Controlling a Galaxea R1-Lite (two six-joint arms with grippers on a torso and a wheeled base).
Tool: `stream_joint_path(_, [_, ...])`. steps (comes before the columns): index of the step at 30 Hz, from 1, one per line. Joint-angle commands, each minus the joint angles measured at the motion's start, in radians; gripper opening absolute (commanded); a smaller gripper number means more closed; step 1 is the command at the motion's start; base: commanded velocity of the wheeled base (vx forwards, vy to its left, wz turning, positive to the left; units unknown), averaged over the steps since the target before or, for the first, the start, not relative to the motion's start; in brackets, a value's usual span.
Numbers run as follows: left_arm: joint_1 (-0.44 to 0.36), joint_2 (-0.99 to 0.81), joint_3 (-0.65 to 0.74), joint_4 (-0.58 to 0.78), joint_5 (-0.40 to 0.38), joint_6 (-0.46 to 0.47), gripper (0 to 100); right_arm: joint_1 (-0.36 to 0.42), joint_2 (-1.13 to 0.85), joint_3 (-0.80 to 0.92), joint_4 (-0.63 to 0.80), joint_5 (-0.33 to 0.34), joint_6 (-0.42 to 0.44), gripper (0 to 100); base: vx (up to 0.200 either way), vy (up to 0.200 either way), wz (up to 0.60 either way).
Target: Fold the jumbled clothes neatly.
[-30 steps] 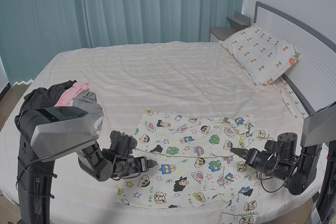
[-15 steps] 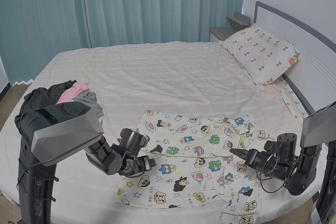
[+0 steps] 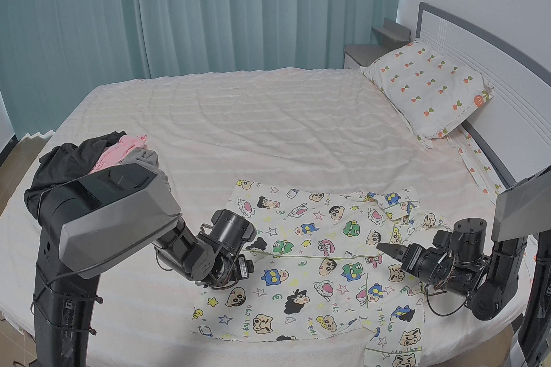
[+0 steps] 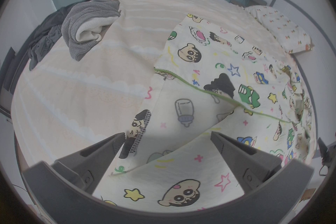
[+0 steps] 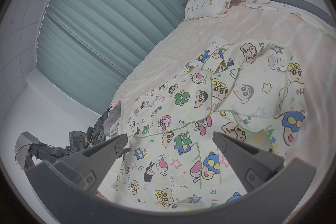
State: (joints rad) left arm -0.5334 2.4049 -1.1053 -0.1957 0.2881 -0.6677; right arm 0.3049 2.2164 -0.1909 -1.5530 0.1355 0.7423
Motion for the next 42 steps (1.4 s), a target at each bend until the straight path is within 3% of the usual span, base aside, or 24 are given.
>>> stream_joint_path(1, [-0.020,0.008,0.007,0.024,0.003,0.011,100,0.000,0.005,-0.001,-0.010,-0.001,0.000,100,0.000,0.000,0.00])
stream_joint_path(11, [-0.083,-0.009,0.007,0.095,-0.009,0.025,100,0.000,0.005,-0.001,-0.010,-0.001,0.000,100,0.000,0.000,0.00])
stream_joint_path(16, [-0.089,-0.033,0.033,0.096,-0.056,0.036,100,0.000,0.005,-0.002,-0.010,-0.001,0.000,100,0.000,0.000,0.00])
stream_joint_path(19, [-0.091,-0.063,0.055,0.096,-0.125,0.039,100,0.000,0.003,-0.002,-0.010,-0.001,0.000,100,0.000,0.000,0.00])
stream_joint_path(22, [-0.089,-0.107,0.065,0.096,-0.247,0.034,100,0.000,0.005,-0.001,-0.010,-0.001,0.000,100,0.000,0.000,0.00])
stream_joint_path(30, [-0.089,-0.136,0.090,0.081,-0.353,0.026,100,0.000,0.005,-0.001,-0.010,-0.001,0.000,100,0.000,0.000,0.00])
stream_joint_path(33, [-0.091,-0.174,0.128,0.059,-0.428,0.016,100,0.000,0.005,-0.002,-0.010,-0.001,0.000,100,0.000,0.000,0.00])
stream_joint_path(37, [-0.091,-0.176,0.134,0.030,-0.412,-0.026,100,0.000,0.006,-0.001,-0.010,-0.001,0.000,100,0.000,0.000,0.00])
stream_joint_path(42, [-0.054,-0.158,0.134,-0.027,-0.305,-0.070,100,0.000,0.006,-0.002,-0.010,-0.001,0.000,100,0.000,0.000,0.00])
